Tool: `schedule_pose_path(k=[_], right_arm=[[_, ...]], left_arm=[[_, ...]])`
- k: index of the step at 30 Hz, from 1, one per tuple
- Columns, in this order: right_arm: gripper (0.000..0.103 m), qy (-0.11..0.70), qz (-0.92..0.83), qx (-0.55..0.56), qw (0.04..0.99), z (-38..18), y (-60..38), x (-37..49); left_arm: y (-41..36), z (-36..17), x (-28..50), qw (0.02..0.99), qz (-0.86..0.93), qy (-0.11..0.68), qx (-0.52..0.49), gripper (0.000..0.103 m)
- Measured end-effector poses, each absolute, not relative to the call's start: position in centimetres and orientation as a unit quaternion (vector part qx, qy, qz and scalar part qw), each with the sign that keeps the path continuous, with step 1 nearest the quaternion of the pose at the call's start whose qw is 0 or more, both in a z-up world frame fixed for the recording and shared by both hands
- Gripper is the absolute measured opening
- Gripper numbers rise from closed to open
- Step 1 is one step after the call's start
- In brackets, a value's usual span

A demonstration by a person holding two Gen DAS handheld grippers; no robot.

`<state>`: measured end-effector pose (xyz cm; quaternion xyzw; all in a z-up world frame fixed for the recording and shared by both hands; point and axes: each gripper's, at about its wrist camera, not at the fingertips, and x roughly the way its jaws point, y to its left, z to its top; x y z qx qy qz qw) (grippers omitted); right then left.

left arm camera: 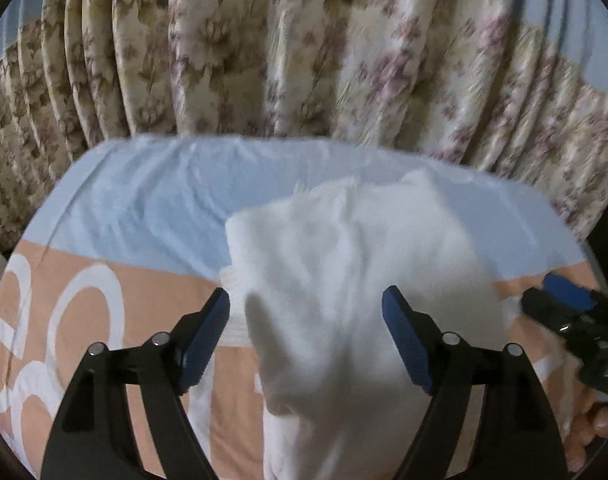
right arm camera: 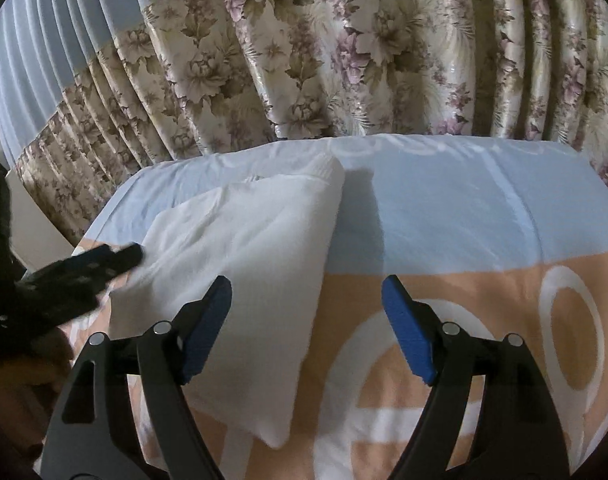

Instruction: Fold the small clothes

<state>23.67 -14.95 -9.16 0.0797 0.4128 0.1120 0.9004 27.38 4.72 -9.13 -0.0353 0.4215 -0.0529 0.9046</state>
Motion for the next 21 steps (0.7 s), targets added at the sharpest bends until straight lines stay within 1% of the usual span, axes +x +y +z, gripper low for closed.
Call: schedule_pose_path(k=[1,3,4,5,9,13,18,21], right_arm=[[0.079,0.415,0.113,0.077,0.899,-9.5,-14.6,24.1],[0.079,0.421,0.112,0.075,0.897,-10.3,-14.3,24.9],[0.08,0.427,0.109,0.075,0.895,-11.0,-14.1,25.4],[0.081,0.432,0.104,0.074,0.893,-11.4,-14.0,25.7],[0.081,0.445,0.095,0.087,0.886,-13.4,-14.3,26.8],[0.084,0.45,0.098,0.101,0.882,-14.2,-14.5,27.5],[0.084,0.462,0.106,0.111,0.873,-15.1,-14.7,28.2],[0.08,0.467,0.12,0.119,0.868,-15.5,-14.6,28.5]], left_arm=[[5.1,-10.3,27.7,0.9,-0.041,0.433,-0.03,0.079],[5.9,-11.9,28.1,0.893,-0.038,0.448,-0.038,0.083],[6.2,-12.3,27.9,0.893,-0.036,0.447,-0.044,0.09],[6.6,-12.6,27.8,0.895,-0.034,0.443,-0.048,0.093],[7.7,-13.6,28.0,0.895,-0.042,0.439,-0.072,0.102],[8.1,-14.4,28.1,0.892,-0.053,0.439,-0.096,0.102],[8.3,-14.6,28.3,0.886,-0.067,0.445,-0.114,0.102],[8.3,-14.6,28.3,0.884,-0.073,0.447,-0.114,0.102]])
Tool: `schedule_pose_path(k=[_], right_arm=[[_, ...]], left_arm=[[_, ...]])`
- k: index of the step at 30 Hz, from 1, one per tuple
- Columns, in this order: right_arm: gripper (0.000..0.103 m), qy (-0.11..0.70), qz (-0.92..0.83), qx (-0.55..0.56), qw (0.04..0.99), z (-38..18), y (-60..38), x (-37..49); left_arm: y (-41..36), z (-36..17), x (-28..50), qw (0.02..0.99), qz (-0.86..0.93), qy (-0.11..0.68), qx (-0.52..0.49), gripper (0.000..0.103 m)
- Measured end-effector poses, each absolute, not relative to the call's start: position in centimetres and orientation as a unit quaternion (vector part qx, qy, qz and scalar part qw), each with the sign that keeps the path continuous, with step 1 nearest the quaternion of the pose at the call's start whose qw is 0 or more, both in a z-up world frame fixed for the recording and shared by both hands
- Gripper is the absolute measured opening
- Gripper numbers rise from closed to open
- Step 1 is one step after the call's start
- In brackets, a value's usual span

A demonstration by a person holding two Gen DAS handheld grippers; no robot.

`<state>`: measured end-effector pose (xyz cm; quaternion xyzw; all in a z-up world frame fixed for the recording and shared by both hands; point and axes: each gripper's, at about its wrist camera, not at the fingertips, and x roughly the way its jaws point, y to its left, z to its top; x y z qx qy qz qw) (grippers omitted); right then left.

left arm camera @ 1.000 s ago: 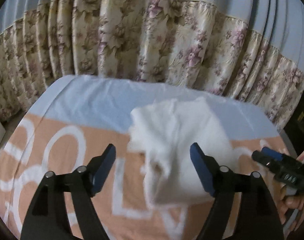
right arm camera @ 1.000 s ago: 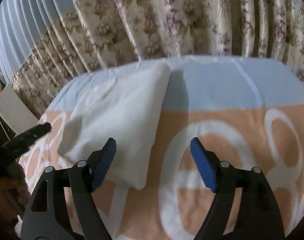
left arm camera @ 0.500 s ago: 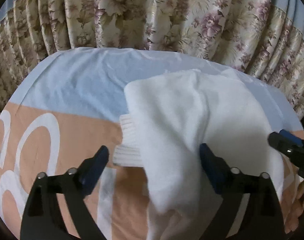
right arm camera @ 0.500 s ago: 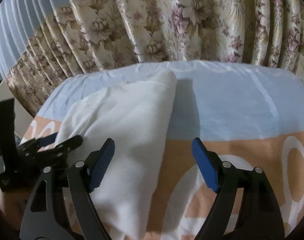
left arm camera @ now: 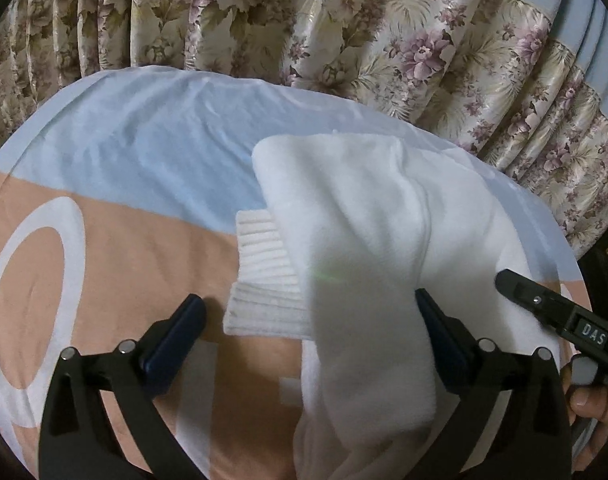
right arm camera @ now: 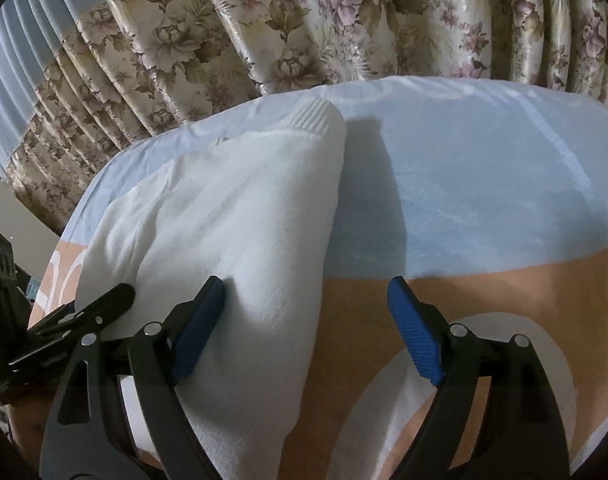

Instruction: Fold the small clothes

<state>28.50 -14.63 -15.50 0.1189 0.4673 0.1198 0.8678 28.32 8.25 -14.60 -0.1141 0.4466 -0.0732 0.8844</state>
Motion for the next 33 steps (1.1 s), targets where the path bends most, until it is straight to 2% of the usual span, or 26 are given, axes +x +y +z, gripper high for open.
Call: schedule_pose_path(k=[4,6,8,10,14,20,27,33], right_arm=[[0.052,0.467,0.154,0.115,0.863,-15.4,-13.6,28.7],[0.048,0.467,0.154,0.111,0.864,-15.2,-13.2,28.8],[0.045,0.468,0.152,0.108,0.864,-15.2,-12.9,29.0],[0.039,0.465,0.149,0.106,0.866,-15.1,-12.8,28.9],[0.032,0.454,0.139,0.079,0.877,-14.6,-11.9,28.6],[0.029,0.431,0.116,0.031,0.894,-13.8,-10.7,28.0],[0.028,0.401,0.107,-0.032,0.909,-11.9,-10.1,27.3],[0.028,0.391,0.096,-0.039,0.915,-9.0,-14.0,25.9]], left_arm=[[7.8,-14.6,28.4,0.883,-0.079,0.449,-0.112,0.099],[7.4,-14.5,28.2,0.884,-0.089,0.445,-0.112,0.088],[6.4,-14.1,27.8,0.884,-0.112,0.439,-0.114,0.054],[5.2,-13.6,27.3,0.891,-0.104,0.431,-0.097,0.047],[4.7,-13.2,27.0,0.896,-0.088,0.424,-0.092,0.039],[3.8,-12.4,27.0,0.903,-0.069,0.42,-0.061,0.034],[1.7,-10.4,26.2,0.908,-0.072,0.409,-0.047,0.033],[-3.0,-7.8,24.7,0.907,-0.102,0.405,-0.055,0.033]])
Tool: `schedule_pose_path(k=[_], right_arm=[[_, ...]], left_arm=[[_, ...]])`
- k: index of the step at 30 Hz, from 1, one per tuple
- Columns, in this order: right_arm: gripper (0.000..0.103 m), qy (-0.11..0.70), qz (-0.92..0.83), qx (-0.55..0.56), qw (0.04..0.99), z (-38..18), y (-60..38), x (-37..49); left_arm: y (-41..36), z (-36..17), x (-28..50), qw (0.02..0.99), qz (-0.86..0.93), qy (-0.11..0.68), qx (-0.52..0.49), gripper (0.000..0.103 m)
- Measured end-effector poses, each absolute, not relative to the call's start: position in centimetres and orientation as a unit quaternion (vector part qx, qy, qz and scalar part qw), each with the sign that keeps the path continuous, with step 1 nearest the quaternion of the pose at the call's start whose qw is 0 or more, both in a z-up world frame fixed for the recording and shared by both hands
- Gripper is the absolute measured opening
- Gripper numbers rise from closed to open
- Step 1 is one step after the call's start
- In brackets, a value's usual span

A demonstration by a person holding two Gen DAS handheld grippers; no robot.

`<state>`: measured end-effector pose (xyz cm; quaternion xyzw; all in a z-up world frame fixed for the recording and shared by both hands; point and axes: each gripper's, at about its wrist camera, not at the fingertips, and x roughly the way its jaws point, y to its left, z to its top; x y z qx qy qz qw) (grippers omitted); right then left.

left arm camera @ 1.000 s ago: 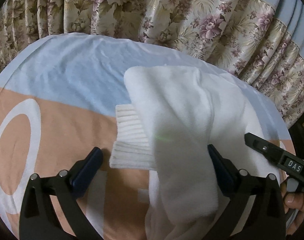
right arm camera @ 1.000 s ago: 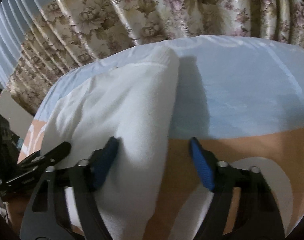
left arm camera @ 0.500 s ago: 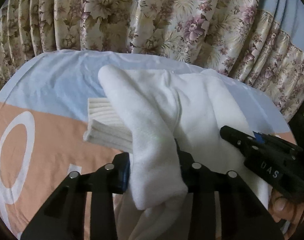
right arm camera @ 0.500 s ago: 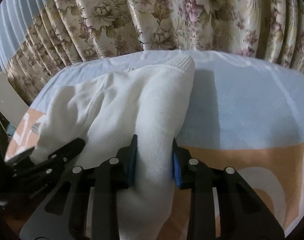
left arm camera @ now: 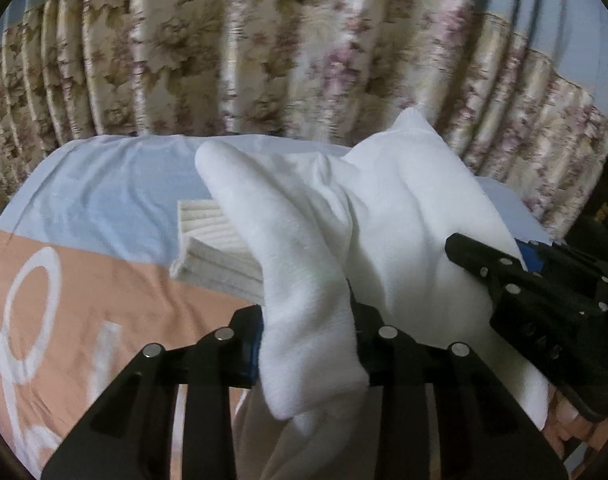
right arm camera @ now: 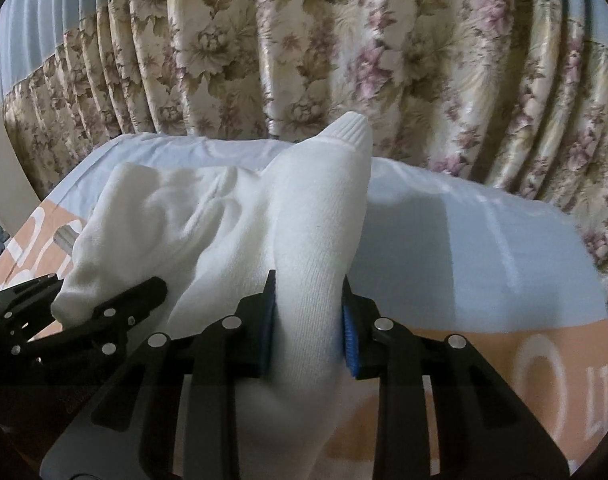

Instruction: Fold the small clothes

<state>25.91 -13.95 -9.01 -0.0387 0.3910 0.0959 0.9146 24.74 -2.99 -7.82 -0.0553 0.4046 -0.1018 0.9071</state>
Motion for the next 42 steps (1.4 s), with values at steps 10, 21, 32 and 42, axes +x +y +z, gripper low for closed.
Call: schedule_pose_path(k=[10,21,32,42], right_arm=[[0.028,0.411,0.062,-0.048,0.908,-8.6,-28.1,20.1],[0.069,0.39,-0.003,-0.017,0.921,-13.4,-33.4,15.4],[0.072,0.381,-0.012,-0.017,0.924,-13.5,-31.9,9.4],[0.083,0.376,-0.044,-0.002,0.925,-9.2,-29.4,3.3]], left_arm=[[-16.3,-8.9,20.3,0.888,-0.143,0.434,-0.047,0.036],[-13.7,-10.5,18.0,0.916,-0.059,0.397,-0.003,0.102],[-10.2,-9.3,15.6,0.915,-0.09,0.393,-0.02,0.102],[-6.1,-5.4,8.3,0.921,-0.045,0.386,-0.008,0.101]])
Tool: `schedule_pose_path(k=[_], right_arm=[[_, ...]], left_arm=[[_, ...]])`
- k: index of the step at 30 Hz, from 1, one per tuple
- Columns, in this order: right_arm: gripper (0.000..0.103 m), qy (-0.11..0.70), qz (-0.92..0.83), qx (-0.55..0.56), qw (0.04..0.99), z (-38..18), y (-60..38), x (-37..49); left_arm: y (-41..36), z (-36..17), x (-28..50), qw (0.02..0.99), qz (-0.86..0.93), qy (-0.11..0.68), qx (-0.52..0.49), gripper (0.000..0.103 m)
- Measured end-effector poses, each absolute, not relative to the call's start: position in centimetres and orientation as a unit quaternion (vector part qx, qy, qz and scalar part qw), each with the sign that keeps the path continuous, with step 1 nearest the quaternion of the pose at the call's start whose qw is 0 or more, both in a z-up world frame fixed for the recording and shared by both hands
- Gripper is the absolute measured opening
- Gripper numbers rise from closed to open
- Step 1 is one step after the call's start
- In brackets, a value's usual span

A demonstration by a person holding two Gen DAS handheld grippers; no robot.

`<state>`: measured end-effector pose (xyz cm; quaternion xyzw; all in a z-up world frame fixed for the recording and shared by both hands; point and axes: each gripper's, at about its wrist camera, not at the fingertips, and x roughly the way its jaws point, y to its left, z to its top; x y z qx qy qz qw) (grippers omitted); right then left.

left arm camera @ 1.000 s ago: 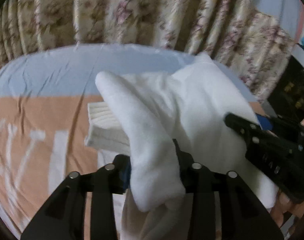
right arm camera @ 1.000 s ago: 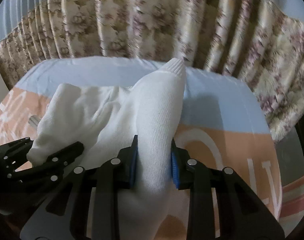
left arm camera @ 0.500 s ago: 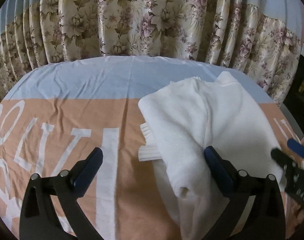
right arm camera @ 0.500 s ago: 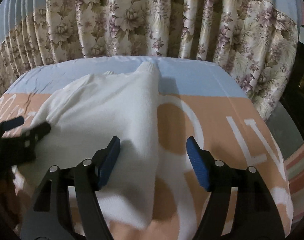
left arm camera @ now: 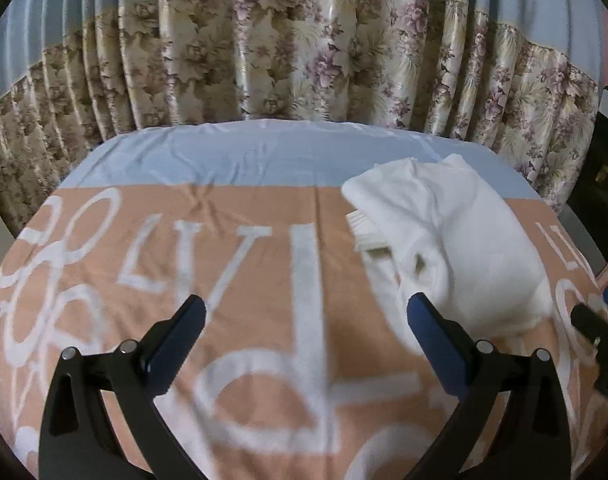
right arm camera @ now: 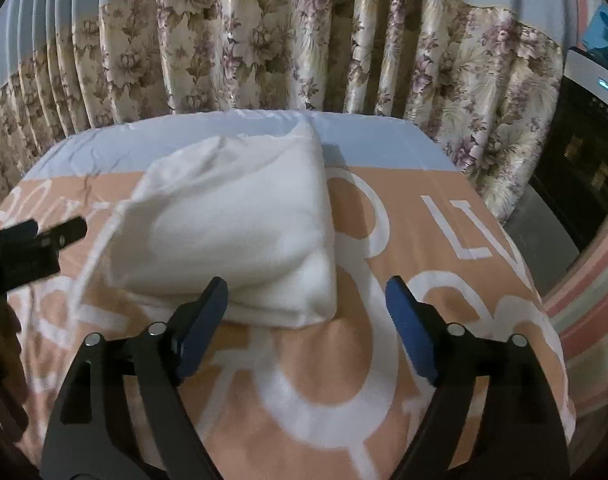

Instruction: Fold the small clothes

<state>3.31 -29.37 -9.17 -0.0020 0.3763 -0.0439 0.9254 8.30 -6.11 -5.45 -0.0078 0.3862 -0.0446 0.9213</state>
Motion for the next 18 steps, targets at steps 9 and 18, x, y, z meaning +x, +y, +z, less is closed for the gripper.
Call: schedule_pose_path(k=[9,18], right_arm=[[0.095,0.369,-0.024,0.029,0.929,-5.6,-25.7,-2.0],[0.1,0.35,-0.006,0.031,0.936,-3.6,-22.4,-5.5]], left_arm=[[-0.3,-3.0,1.1,0.932,-0.017,0.362,-0.013,0.101],[1.8,-1.6,-3.3,0.942,-0.004,0.336,-0.013,0.101]])
